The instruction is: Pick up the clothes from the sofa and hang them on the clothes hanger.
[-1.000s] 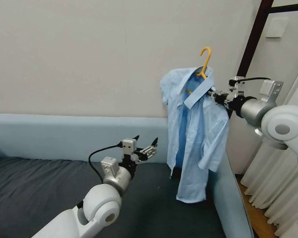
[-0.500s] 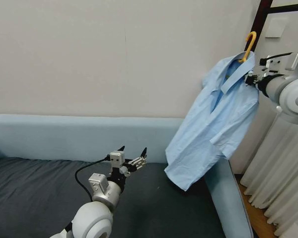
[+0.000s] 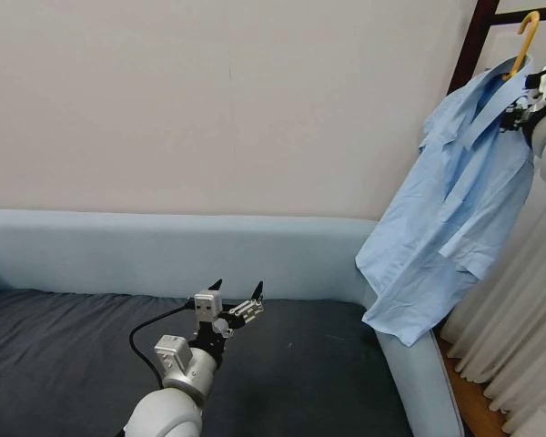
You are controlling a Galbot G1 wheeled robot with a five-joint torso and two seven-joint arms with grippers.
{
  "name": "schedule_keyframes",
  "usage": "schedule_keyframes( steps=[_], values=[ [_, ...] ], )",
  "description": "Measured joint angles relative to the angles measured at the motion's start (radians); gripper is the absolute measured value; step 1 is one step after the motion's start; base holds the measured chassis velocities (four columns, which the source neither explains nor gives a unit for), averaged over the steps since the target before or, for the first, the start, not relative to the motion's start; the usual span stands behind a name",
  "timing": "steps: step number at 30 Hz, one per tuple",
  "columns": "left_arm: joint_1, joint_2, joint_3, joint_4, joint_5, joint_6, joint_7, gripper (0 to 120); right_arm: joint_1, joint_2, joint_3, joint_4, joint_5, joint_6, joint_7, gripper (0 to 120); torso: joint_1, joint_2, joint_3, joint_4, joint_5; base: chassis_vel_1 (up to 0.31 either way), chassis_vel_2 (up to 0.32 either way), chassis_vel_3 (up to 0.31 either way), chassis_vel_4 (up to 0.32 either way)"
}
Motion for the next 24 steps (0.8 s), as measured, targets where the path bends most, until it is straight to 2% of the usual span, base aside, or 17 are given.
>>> schedule_keyframes(
  steps=[7,13,18,24],
  values=[
    [0.024,-0.009,-0.002,-0.007,0.008,-0.004,0.000,100,0.073,0.062,-0.067,-0.164,-0.138,0.000,-0.111,8,0.000,0.000,0.000,0.0006,-0.0003,0.000,0.000,0.000,0.000],
    [0.051,-0.006,-0.015,-0.020,0.016,-0.011,-0.001,100,0.144,0.131,-0.127,-0.318,-0.458,0.004,-0.284,8,0.000,0.000,0.000,0.0002,-0.0003,0.000,0.000,0.000,0.000],
    [0.083,-0.004,-0.028,-0.028,0.034,-0.022,-0.001,100,0.219,0.151,-0.183,-0.398,-0.522,0.012,-0.328,8,0.000,0.000,0.000,0.0005,-0.0005,0.000,0.000,0.000,0.000],
    [0.089,-0.001,-0.041,-0.040,0.056,-0.010,-0.015,100,0.305,0.187,-0.246,-0.490,-0.514,0.032,-0.356,8,0.000,0.000,0.000,0.0000,-0.0004,0.000,0.000,0.000,0.000]
  ],
)
